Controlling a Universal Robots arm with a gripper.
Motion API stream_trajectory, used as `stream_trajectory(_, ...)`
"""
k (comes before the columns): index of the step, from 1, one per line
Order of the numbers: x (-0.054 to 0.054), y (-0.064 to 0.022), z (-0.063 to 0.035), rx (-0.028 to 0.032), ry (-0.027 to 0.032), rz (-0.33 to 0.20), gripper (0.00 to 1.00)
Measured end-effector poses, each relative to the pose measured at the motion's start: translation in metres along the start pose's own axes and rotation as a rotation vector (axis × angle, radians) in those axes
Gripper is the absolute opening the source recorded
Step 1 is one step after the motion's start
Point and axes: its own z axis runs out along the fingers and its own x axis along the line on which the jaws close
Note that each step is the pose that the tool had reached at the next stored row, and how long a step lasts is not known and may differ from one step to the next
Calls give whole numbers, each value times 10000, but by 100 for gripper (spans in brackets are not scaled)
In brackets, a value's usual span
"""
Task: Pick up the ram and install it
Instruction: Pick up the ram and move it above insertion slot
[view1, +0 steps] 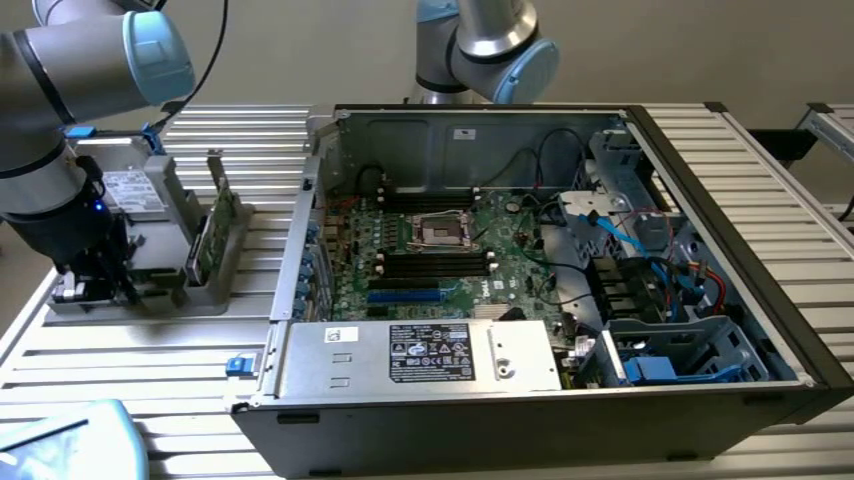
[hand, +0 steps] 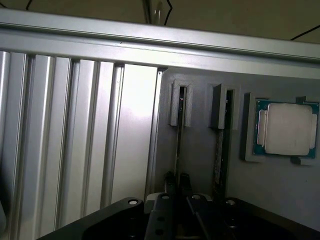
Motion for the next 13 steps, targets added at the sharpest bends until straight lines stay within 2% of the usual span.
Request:
stream_trajectory(3,-1,1,-30,-18,-2,1,14)
stream_trajectory(13,-3,5,-162,-152,-13,3,14)
